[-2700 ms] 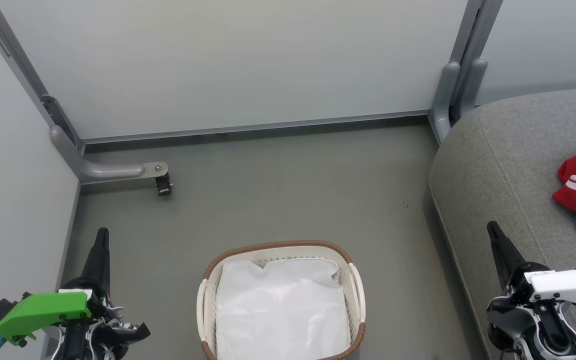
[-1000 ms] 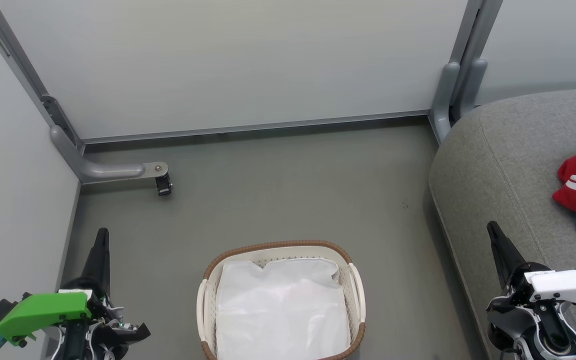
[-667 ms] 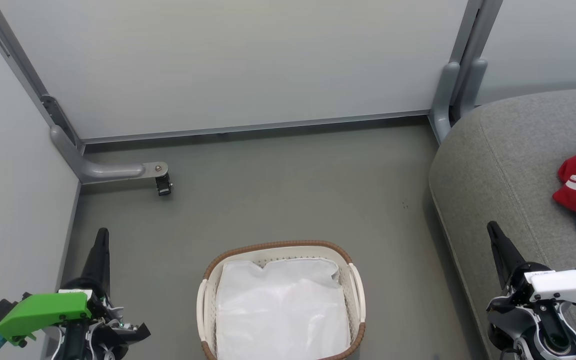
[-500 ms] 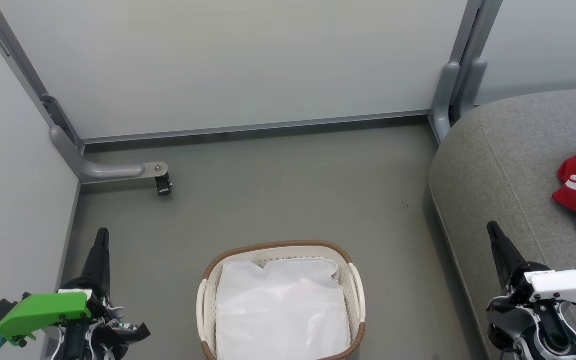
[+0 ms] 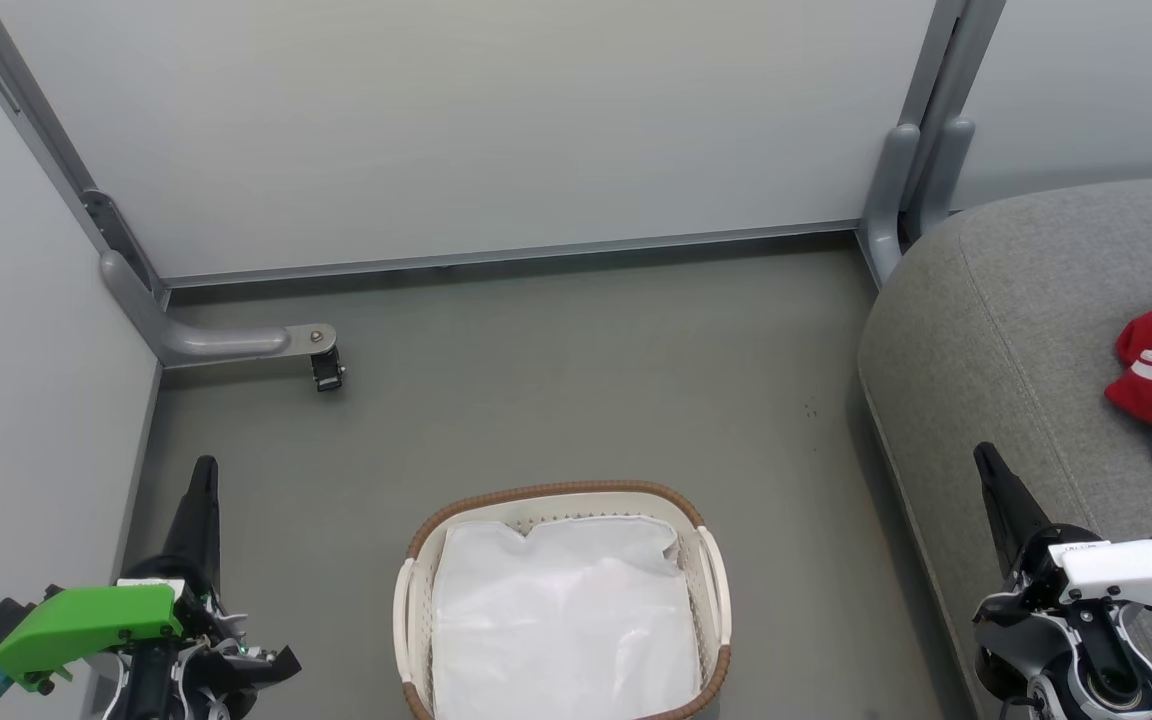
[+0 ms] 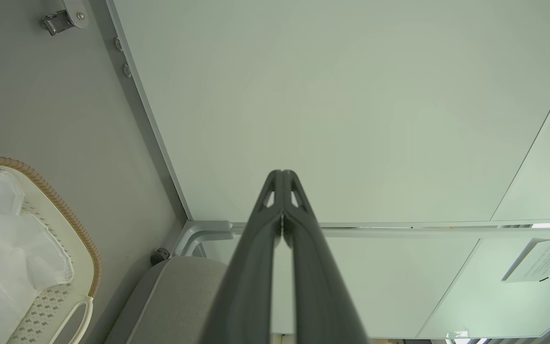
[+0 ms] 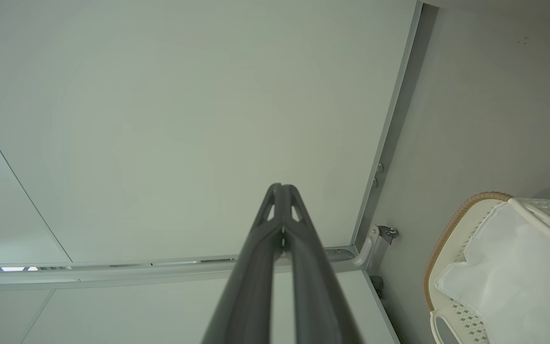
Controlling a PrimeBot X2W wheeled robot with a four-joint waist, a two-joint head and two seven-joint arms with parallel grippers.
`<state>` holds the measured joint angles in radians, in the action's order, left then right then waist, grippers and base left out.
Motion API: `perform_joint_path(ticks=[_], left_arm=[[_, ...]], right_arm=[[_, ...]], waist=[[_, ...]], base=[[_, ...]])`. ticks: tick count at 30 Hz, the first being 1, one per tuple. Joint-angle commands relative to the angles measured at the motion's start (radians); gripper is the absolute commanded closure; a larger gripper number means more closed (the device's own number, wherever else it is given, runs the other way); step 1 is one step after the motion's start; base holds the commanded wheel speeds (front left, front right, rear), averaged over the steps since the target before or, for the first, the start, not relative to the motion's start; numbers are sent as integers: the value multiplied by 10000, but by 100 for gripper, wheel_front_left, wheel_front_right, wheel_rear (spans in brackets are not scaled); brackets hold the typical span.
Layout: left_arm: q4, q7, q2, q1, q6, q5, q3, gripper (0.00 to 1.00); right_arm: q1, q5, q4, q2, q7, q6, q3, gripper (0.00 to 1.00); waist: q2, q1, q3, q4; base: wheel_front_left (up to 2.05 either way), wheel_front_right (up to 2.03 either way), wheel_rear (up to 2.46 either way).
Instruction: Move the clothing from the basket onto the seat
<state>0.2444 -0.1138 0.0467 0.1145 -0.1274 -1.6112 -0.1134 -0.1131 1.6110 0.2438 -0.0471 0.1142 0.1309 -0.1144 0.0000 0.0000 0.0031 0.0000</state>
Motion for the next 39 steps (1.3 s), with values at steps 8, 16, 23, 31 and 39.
perform_joint_path(ticks=[8, 16, 23, 31, 39], left_arm=[[-16, -41, 66, -118, -61, -34, -20, 100], [-16, -40, 66, -119, -61, -34, -20, 100], [-16, -40, 66, -119, -61, -34, -20, 100], [-16, -40, 66, -118, -61, -35, -19, 100], [-17, -40, 67, -118, -61, -35, -19, 100]], right_arm=[[119, 39, -26, -59, 32, -3, -15, 100], [119, 39, -26, -60, 32, -3, -15, 100], [120, 39, -26, -60, 31, -3, -14, 100], [120, 39, -26, -60, 31, -3, -14, 100], [120, 40, -26, -60, 31, -3, -14, 100]], waist=[[0, 0, 0, 0], [0, 0, 0, 0], [0, 0, 0, 0], [0, 0, 0, 0], [0, 0, 0, 0]], base=[[0, 0, 0], [0, 0, 0], [0, 0, 0], [0, 0, 0], [0, 0, 0]])
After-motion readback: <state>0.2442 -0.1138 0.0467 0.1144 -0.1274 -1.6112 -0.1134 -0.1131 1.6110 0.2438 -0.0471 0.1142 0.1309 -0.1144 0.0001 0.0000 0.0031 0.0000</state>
